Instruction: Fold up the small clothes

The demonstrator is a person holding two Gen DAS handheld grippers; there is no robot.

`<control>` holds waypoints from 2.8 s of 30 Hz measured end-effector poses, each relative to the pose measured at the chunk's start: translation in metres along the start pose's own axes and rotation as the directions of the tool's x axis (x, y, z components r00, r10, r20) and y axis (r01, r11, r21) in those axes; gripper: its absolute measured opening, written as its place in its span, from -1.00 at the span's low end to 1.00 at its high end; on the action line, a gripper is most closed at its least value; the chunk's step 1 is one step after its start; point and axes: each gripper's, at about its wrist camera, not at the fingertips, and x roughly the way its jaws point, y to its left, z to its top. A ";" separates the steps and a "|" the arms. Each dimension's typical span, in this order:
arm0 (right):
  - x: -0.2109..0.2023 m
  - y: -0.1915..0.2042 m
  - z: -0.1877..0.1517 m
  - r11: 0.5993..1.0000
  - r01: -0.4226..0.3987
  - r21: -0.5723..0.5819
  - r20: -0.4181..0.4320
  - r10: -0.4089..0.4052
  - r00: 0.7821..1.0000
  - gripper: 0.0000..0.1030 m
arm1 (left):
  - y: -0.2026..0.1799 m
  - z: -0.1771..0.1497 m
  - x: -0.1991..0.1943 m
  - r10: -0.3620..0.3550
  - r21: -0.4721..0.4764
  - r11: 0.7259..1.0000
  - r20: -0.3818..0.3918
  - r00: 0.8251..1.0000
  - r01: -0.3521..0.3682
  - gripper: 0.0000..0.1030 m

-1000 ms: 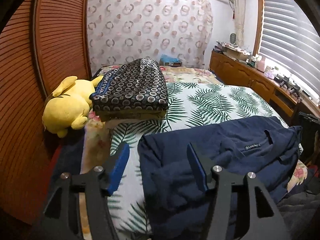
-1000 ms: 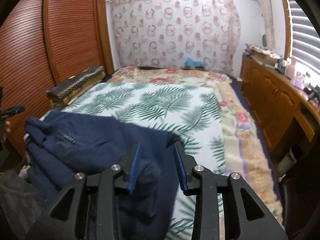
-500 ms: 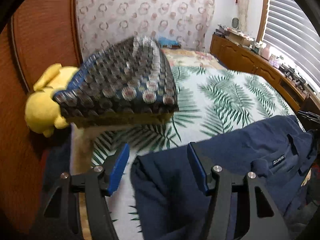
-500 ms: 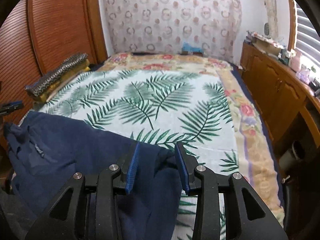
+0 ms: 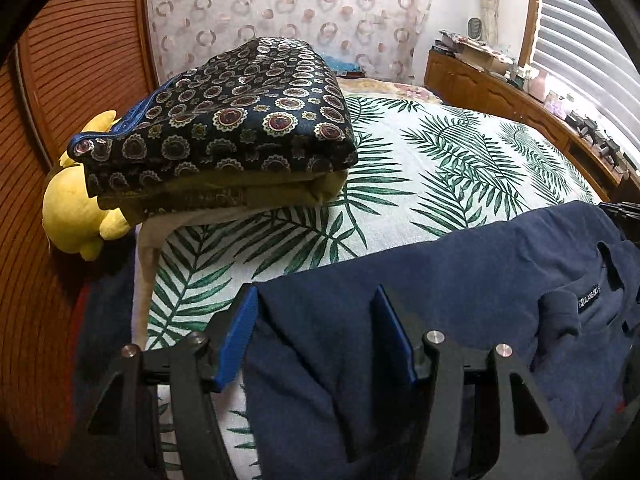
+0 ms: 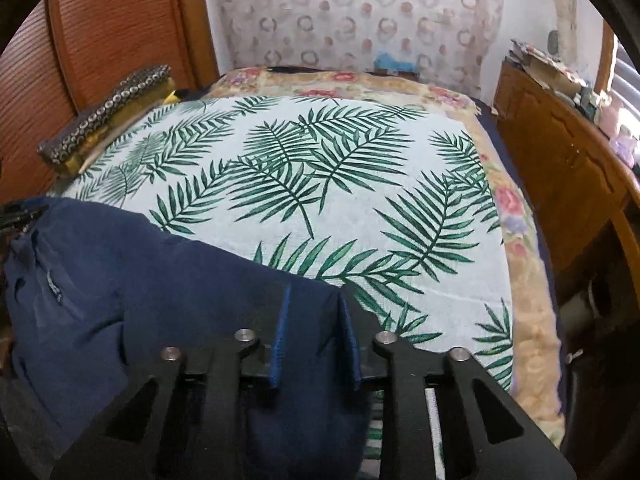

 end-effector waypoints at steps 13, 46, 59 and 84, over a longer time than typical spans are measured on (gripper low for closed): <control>-0.036 -0.027 0.002 0.993 0.054 0.102 0.153 -0.069 0.986 -1.00 | 0.004 0.001 0.001 -0.006 -0.006 1.000 -0.001 1.000 0.006 0.16; 0.007 -0.012 -0.008 1.000 0.018 0.020 -0.010 -0.018 1.000 0.34 | 0.031 0.005 -0.002 -0.079 -0.001 0.997 -0.060 0.995 0.079 -0.05; 0.001 -0.010 -0.012 1.000 -0.001 0.004 -0.015 0.001 1.000 0.28 | 0.020 0.003 -0.005 -0.090 0.015 0.996 -0.050 0.995 0.091 -0.55; -0.245 0.051 -0.009 0.991 -0.123 -0.046 0.412 0.131 0.902 -0.80 | -0.022 0.026 -0.268 -0.245 0.078 0.968 0.511 0.824 0.240 -0.89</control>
